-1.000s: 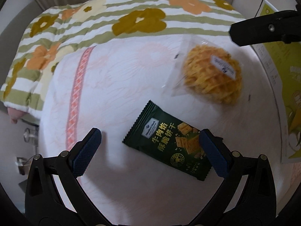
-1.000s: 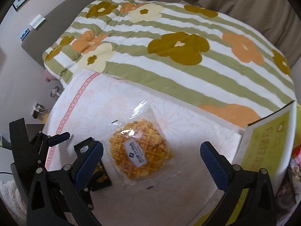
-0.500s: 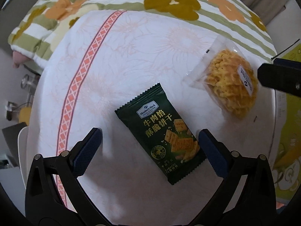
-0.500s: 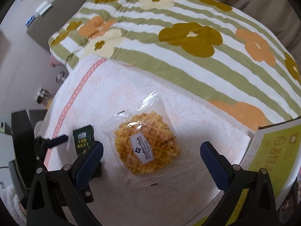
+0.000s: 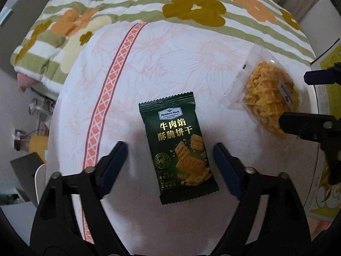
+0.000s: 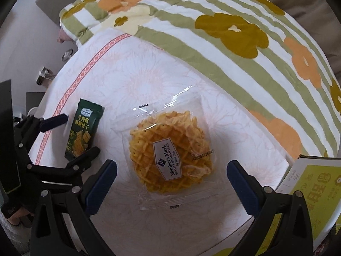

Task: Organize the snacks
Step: 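Grasp the green cracker packet with the left gripper while the right grasps the waffle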

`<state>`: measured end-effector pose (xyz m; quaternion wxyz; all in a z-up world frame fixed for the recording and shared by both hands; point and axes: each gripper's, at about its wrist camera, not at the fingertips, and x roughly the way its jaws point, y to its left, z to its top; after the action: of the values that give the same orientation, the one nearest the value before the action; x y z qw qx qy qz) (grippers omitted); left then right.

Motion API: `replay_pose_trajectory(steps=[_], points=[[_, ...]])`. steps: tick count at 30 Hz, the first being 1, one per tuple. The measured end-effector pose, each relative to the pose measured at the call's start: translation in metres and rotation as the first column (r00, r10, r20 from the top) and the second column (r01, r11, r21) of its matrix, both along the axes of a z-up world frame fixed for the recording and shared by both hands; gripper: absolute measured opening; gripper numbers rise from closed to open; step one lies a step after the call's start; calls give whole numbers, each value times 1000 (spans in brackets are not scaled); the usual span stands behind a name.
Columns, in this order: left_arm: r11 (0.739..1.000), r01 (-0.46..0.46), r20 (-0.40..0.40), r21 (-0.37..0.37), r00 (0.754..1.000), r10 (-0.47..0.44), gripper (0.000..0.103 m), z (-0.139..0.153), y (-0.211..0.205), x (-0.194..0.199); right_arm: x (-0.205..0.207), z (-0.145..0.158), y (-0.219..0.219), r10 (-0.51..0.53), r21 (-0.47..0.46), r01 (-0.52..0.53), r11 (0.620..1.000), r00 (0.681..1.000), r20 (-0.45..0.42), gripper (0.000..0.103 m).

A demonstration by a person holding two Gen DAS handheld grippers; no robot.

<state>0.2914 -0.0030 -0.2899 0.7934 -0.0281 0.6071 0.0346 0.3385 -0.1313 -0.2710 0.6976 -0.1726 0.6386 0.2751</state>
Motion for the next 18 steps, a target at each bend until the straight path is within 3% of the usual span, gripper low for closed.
replay_pose_trajectory(steps=[2,3,11,18], points=[[1000,13,9,-3,1000,-13,45,4,0,-1,0,-2,2,12,-24,-12,1000,1000,-5,103],[1000,24,12,-1,1000,-24,43,5,0,0,0,-3,3,20,-29,-21,999,1000,-13,103],[998,38,7,-42,999,-38,42,8,10,3,0,-11,13,63,-69,-65,995,998,-33,103],[997,15,36,-71,999,-12,42,24,23,5,5,-22,20,37,-67,-42,997,997,-73,102]])
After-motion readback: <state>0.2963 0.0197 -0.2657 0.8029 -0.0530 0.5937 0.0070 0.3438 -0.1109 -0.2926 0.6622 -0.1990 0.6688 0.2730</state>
